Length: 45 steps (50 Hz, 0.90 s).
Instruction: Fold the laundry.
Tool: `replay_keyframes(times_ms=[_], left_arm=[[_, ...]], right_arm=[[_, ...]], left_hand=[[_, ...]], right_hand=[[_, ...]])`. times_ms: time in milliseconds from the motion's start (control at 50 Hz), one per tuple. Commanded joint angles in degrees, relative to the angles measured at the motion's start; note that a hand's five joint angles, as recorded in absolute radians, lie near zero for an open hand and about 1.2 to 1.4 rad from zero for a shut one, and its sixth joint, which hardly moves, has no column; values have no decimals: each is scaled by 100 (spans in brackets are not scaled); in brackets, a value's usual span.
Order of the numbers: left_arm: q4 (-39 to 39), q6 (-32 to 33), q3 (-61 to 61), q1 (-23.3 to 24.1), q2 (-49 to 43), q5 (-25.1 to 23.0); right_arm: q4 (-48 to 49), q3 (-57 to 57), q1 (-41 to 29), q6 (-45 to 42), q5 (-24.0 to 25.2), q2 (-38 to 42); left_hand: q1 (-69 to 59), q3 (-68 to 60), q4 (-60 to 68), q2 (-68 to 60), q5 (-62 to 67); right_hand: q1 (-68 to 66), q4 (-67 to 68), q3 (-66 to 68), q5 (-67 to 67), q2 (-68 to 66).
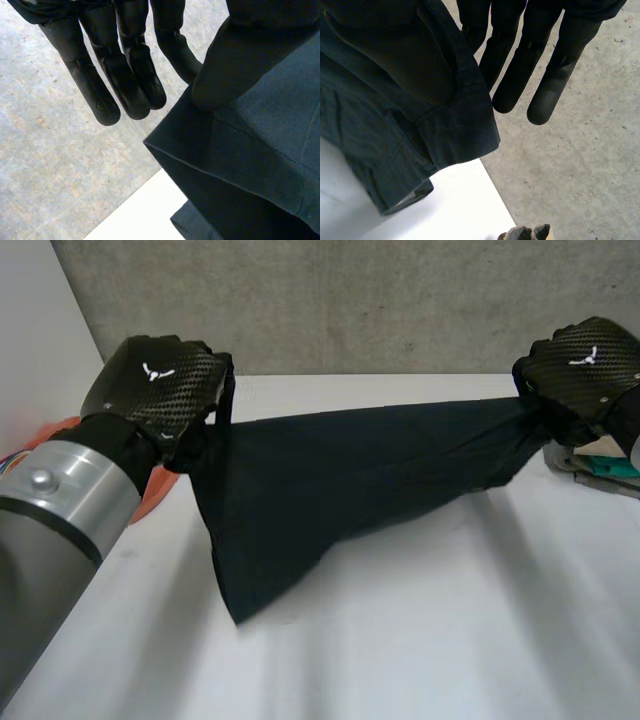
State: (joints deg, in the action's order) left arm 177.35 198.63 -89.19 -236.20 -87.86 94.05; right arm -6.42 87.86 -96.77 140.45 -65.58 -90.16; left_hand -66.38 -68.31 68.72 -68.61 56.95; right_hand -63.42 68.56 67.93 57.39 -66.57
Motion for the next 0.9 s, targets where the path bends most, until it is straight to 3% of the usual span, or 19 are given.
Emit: replay_keyframes(times_ms=[20,120,300,440,540,620,740,780,820,900], left_arm=[[54,44,-186,22,-467,8],[124,131,-2,4,-1188,-10],[818,553,1122,-101,-2788,-27],[897,589,1545,-180,-3167,-80],[1222,536,1879,-181,-3053,-177],[2038,580,2098,-207,-2640,-203],[4517,553,2942,-347,-2534,-510],[5183,510,3153,-487,-2578,-589],[5353,352,3206,-655,-2586,-625],[5108,-272,3040,-726,-2560,-660]], right_arm=[[-158,20,-35,-9,-25,278],[-167,-76,-43,-36,-182,1016],[-149,-910,-254,-88,-929,2333],[96,-1122,-333,-62,-991,2582],[1202,-1210,-430,122,-1026,2556],[2265,-1254,-588,762,-1000,2249],[4619,-1491,-615,1809,-1052,1835],[5935,-1413,-597,2405,-1123,1940],[6458,-1342,-649,2644,-1114,2028],[6137,-1307,-659,2636,-1044,2177]], left_hand=[[-1362,-1169,1128,-1139,1305],[-1362,-1169,1128,-1139,1305],[-1362,-1169,1128,-1139,1305],[-1362,-1169,1128,-1139,1305],[-1362,-1169,1128,-1139,1305],[-1362,-1169,1128,-1139,1305],[-1362,-1169,1128,-1139,1305],[-1362,-1169,1128,-1139,1305],[-1362,-1169,1128,-1139,1305],[-1362,-1169,1128,-1139,1305]], right_hand=[[-1658,1144,1207,1261,-1343],[-1658,1144,1207,1261,-1343],[-1658,1144,1207,1261,-1343],[-1658,1144,1207,1261,-1343],[-1658,1144,1207,1261,-1343],[-1658,1144,1207,1261,-1343],[-1658,1144,1207,1261,-1343],[-1658,1144,1207,1261,-1343],[-1658,1144,1207,1261,-1343],[-1658,1144,1207,1261,-1343]])
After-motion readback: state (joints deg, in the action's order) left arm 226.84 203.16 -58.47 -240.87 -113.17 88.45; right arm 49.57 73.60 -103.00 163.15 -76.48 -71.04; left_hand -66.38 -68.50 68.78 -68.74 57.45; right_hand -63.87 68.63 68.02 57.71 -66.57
